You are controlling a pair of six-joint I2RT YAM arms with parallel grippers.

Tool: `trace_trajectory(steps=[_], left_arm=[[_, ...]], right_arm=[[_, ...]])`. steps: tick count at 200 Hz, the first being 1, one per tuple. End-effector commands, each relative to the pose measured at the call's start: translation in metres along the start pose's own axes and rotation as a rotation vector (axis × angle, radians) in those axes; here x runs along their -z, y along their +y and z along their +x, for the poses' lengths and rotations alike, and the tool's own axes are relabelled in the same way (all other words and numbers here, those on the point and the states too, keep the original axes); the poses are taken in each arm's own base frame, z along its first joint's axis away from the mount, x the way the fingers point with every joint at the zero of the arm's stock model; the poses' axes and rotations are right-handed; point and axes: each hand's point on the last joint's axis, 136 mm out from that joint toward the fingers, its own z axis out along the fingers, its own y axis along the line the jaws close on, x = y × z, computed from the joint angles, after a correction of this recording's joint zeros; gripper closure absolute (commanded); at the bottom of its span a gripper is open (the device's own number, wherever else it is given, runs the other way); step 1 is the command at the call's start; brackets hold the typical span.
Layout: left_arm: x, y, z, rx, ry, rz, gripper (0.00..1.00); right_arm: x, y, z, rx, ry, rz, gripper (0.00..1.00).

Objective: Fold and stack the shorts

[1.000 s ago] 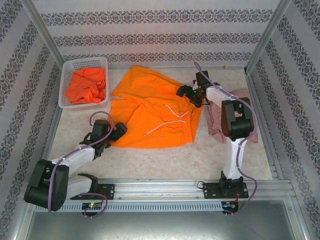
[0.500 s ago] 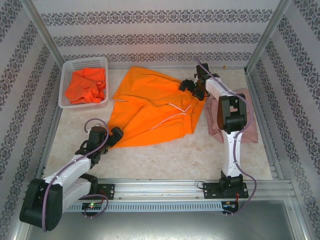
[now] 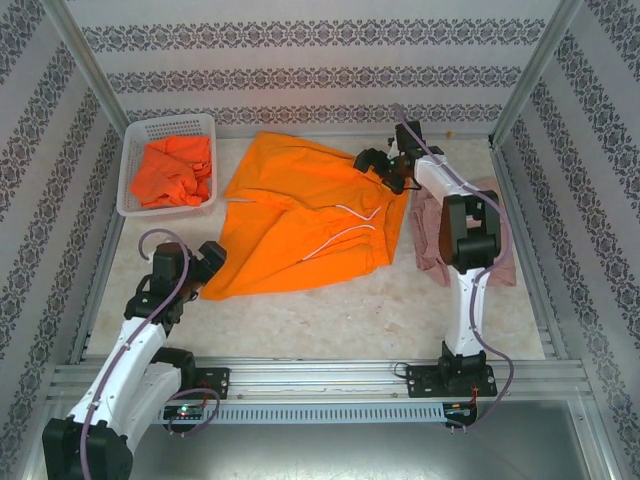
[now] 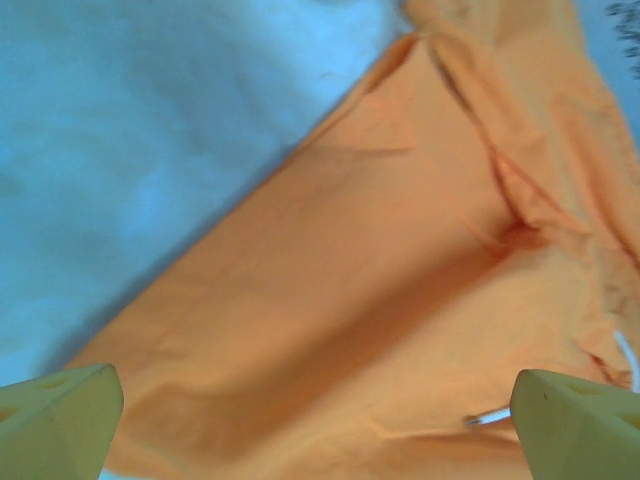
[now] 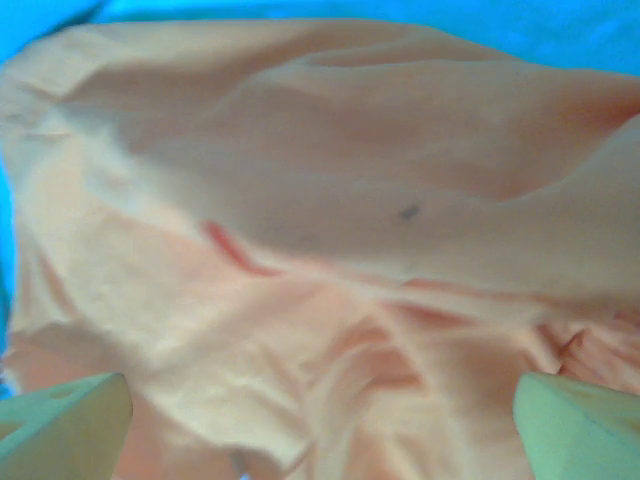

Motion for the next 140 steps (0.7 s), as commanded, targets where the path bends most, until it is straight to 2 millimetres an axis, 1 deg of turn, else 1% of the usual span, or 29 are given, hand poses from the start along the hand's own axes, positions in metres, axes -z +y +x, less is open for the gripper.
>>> trace_trajectory(steps=[1,5,10,15,17,31,53,70,88,118,140], left_arm=[[0.000,0.036,0.023,0.033,0.093,-0.116,0.04],[-0.001,0.038,0.025,0.039,0.101,-0.120,0.06],[-0.003,0.040,0.028,0.044,0.113,-0.122,0.08],[-0.005,0.042,0.030,0.052,0.125,-0.123,0.09],[-0.006,0.042,0.031,0.055,0.129,-0.123,0.10],[-0.012,0.046,0.036,0.065,0.159,-0.131,0.14],[-0.019,0.047,0.032,0.048,0.158,-0.147,0.19],[-0.024,0.047,0.028,0.032,0.157,-0.163,0.24],[-0.029,0.048,0.029,0.024,0.173,-0.179,0.26],[-0.033,0.053,0.030,0.017,0.192,-0.218,0.29],[-0.035,0.055,0.027,0.007,0.180,-0.231,0.36]], right_arm=[[0.069,0.079,-0.015,0.119,-0.140,-0.174,0.02],[0.073,0.083,-0.013,0.127,-0.147,-0.180,0.02],[0.085,0.091,-0.011,0.149,-0.165,-0.193,0.02],[0.090,0.095,-0.008,0.160,-0.172,-0.199,0.02],[0.095,0.099,-0.008,0.167,-0.181,-0.206,0.02],[0.118,0.111,0.002,0.199,-0.210,-0.230,0.02],[0.141,0.116,0.013,0.216,-0.240,-0.254,0.02],[0.150,0.112,0.025,0.215,-0.243,-0.263,0.02],[0.156,0.105,0.034,0.208,-0.243,-0.264,0.02],[0.156,0.086,0.049,0.192,-0.228,-0.244,0.02],[0.155,0.076,0.055,0.176,-0.217,-0.233,0.02]])
